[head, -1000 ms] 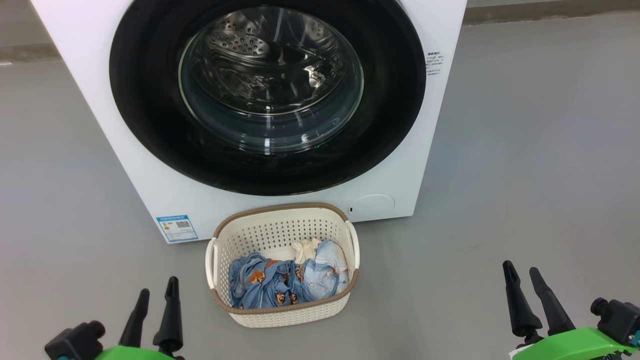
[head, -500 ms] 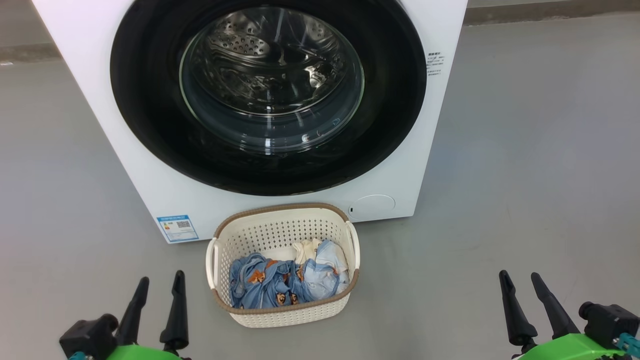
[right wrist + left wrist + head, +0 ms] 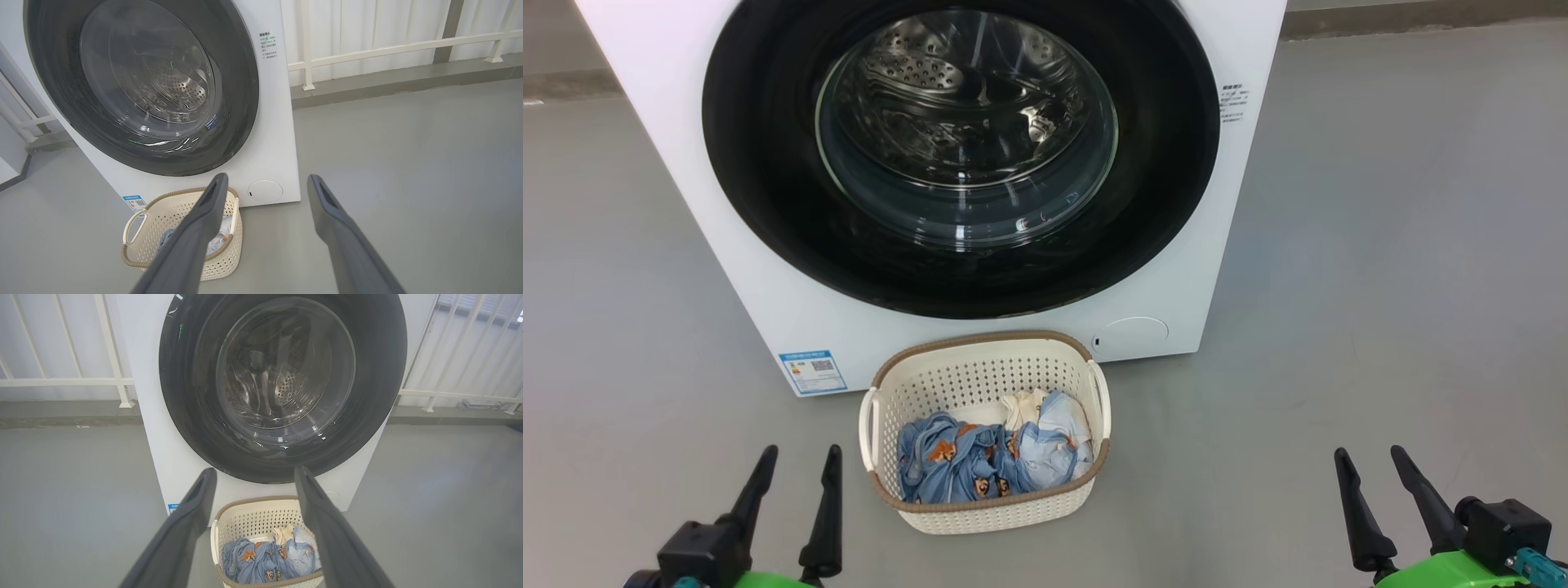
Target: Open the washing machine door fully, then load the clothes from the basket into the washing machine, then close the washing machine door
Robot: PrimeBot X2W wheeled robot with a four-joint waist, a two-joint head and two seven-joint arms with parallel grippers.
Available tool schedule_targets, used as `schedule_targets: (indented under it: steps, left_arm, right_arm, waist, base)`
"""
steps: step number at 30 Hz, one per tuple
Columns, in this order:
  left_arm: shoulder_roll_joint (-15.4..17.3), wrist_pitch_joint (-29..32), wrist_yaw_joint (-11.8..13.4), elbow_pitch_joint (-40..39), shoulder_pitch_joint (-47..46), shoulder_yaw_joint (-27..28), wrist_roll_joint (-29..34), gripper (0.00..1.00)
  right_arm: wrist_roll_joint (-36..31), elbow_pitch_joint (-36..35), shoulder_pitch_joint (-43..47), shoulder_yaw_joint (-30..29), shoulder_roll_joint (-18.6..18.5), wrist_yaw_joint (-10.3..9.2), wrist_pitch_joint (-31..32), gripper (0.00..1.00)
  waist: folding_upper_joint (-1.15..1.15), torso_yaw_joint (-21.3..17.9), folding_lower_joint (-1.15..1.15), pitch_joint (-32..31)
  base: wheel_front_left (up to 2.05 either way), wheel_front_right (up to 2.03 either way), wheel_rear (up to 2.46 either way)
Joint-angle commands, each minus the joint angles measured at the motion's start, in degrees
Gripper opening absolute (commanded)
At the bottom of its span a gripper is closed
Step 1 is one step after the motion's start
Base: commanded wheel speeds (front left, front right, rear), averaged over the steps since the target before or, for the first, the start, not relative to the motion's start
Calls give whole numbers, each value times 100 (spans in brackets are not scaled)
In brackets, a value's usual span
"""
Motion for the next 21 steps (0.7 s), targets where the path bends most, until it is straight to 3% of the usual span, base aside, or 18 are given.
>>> schedule_targets:
  steps: [1, 12, 21]
  left_arm:
    - [146, -92, -11, -168, -116, 130, 217, 100]
    - [257, -256, -16, -188, -99, 1, 899, 100]
    - [261, -256, -16, -146, -90, 28, 848, 100]
  right_arm:
    - [-213, -120, 21, 141, -128, 54, -103, 100]
    - [-899, -194, 22, 158, -197, 58, -266, 100]
    - [-881, -193, 23, 127, -217, 58, -266, 100]
  waist:
    - [0, 1, 0, 2]
    - [0, -13, 0, 0]
    - [0, -18, 0, -13]
  base:
    - [0, 0, 0]
    - [0, 0, 0]
    - [0, 0, 0]
